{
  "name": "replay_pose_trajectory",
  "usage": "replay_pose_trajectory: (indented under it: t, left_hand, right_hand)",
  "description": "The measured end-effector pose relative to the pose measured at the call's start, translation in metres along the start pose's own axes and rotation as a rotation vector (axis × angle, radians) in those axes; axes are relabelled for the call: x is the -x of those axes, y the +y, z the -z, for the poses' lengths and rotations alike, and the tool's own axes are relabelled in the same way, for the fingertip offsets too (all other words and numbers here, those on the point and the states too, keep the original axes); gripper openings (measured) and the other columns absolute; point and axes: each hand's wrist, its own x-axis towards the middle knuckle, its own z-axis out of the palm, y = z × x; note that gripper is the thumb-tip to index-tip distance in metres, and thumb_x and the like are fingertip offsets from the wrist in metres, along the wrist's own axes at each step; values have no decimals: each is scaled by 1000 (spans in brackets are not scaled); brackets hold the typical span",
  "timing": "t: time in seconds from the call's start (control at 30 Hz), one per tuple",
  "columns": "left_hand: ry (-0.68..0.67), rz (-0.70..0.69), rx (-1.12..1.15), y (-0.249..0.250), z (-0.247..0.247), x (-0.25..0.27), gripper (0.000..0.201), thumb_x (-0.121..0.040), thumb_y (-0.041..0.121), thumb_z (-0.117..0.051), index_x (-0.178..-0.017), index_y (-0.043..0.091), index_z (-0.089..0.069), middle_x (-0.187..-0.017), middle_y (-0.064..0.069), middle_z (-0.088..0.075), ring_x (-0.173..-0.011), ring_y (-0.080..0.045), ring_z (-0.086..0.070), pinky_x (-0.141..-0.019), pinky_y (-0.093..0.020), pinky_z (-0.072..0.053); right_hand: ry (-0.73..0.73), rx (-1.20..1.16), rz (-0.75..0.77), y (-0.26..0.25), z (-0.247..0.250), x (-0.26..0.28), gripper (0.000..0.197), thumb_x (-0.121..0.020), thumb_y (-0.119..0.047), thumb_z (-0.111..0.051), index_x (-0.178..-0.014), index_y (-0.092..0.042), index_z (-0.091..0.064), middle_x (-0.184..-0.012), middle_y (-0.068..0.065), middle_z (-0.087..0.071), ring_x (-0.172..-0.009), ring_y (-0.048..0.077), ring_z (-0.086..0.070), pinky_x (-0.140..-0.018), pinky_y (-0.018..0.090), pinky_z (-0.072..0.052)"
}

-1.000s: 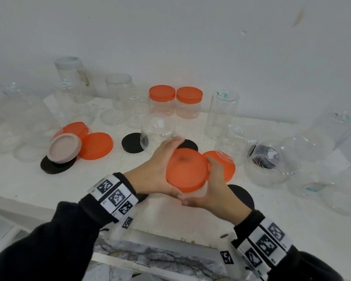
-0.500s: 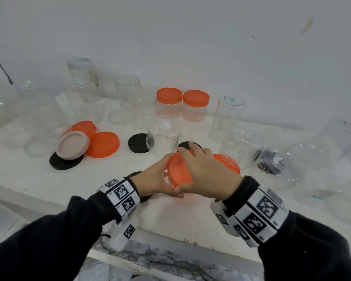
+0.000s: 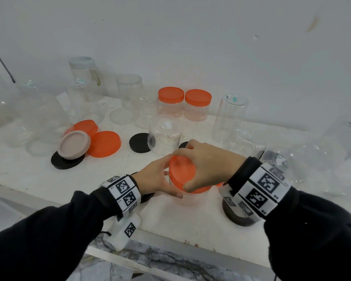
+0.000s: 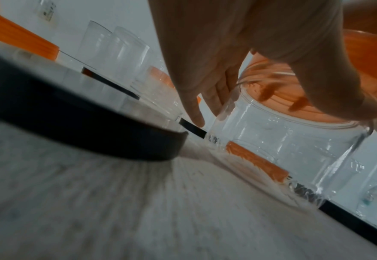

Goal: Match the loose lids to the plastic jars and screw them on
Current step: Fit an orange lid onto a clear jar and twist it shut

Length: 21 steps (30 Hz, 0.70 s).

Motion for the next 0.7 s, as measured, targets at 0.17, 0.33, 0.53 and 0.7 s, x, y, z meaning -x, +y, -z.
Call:
replay_pose_trajectory:
  t: [0.17,0.33,0.53,0.7]
  left_hand:
    - [-11,2,18,-1,1,0,86,-56,4,-88,-120,36,-41,-120,19,-51,-112,9,-49,-92,-11,-41]
    - [-31,17,53,-2,1,0,85,-56,0,-86,-124,30,-43,-121,17,-51,-111,8,-50,-89,-9,-42]
    - [-34,22,57,-1,2,-1,82,-54,5,-87,-117,34,-43,-118,18,-53,-106,12,-51,-87,-8,-42]
    - [-49,19,66,1,2,0,83,-53,5,-87,-120,31,-44,-117,18,-53,-106,11,-52,-87,-10,-44]
  right_hand:
    - [-106,-30,69,5,1,-3,84,-65,-36,-73,-137,-41,-31,-130,-5,-32,-119,21,-35,-93,42,-46]
    - [-126,-62,73,7,-3,-5,90,-51,-47,-60,-136,-44,-30,-130,-7,-32,-119,19,-39,-92,40,-48]
    - [-89,-38,99,13,-6,-6,84,-65,-39,-73,-137,-43,-31,-133,-4,-33,-119,22,-38,-94,41,-46]
    - [-77,-24,135,13,-7,-5,87,-61,-36,-75,-137,-39,-33,-134,-3,-32,-120,22,-36,-96,41,-45]
